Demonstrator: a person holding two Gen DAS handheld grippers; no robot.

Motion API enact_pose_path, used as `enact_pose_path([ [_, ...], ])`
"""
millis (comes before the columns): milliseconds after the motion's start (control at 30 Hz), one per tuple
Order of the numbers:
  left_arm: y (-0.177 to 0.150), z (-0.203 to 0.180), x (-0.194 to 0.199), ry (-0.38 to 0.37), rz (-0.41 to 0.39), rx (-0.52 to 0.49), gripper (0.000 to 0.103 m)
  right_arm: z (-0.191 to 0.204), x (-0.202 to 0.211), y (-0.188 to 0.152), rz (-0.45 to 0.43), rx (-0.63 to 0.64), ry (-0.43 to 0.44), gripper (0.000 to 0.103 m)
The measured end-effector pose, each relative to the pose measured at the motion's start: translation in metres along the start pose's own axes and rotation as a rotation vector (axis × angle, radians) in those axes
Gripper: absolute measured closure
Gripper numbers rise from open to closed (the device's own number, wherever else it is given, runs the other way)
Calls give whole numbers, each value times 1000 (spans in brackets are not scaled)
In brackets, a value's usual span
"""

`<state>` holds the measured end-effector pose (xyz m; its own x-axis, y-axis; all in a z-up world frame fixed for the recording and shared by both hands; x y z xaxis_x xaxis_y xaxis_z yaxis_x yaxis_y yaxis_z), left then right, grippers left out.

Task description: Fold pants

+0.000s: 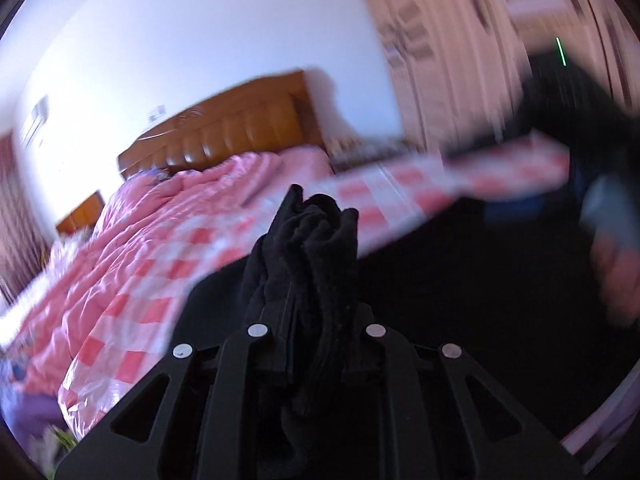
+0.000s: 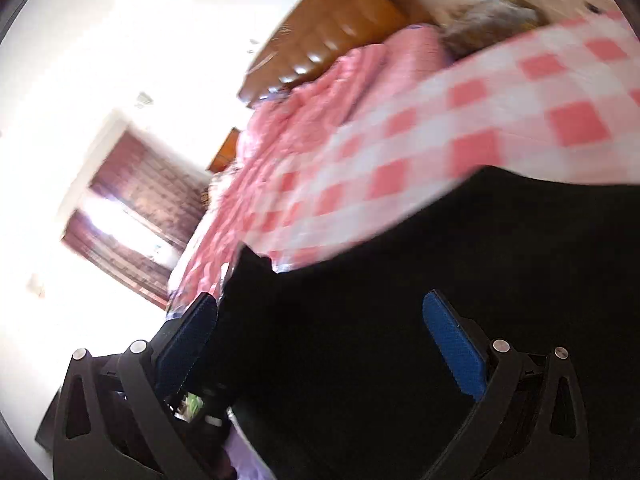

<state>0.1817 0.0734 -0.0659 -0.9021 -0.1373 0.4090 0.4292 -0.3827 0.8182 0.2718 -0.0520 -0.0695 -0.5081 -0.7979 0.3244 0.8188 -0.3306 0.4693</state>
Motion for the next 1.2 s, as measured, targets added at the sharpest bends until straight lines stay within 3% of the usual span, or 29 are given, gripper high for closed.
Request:
enact_pose_path([
  [100, -23, -35, -13, -12, 39, -123, 77, -14, 9, -2, -3, -23, -9, 4],
  [133, -28, -42, -11, -36, 36, -150, 62, -16, 11, -4, -1, -23, -15, 4],
  [167, -33, -50, -2, -81, 15, -179, 31, -17, 10, -5, 4, -17, -28, 4],
  [200, -34, -55, 8, -114, -13, -191, 12, -17, 10, -5, 8, -8, -34, 4],
  [233, -34, -59, 29, -173, -78, -213, 10, -17, 9, -5, 12, 4, -40, 4],
  [333, -36, -48, 70, -282, -128, -224, 10, -9, 7, -8, 31, 70, -63, 4],
  [400, -35, -17, 75, -276, -108, -133, 9, 6, 12, -18, 47, 128, -18, 4],
  [467, -41, 30, 65, -220, -60, -2, 9, 31, 5, -37, 102, 186, 58, 10],
  [533, -58, 86, 40, -78, 19, 114, 12, 48, -5, -55, 161, 230, 98, 19],
  [633, -83, 131, 16, 18, 87, 142, 17, 61, -27, -89, 275, 261, 119, 27],
  [867, -103, 133, 3, 30, 127, 103, 17, 47, -51, -118, 371, 233, 44, 30],
  [1067, -107, 126, 5, 0, 116, 120, 17, 53, -65, -103, 340, 242, 54, 37],
  [1167, -105, 127, 15, -20, 94, 116, 17, 52, -75, -95, 321, 205, 63, 52],
  [1200, -105, 128, 16, -22, 95, 109, 17, 52, -76, -95, 316, 201, 66, 62],
])
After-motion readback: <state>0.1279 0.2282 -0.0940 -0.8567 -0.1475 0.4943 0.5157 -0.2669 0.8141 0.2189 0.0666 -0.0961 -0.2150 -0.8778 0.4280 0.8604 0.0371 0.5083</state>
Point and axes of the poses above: each gripper's, at about its wrist camera, not at the fingertips, and x roughly against the way its jaws point, z to its left, y to its top, the point moved 8 cm from there along -x, roughly the way its jaws point, and after that the axes turned 11 degrees about y, right-handed, at the moved point
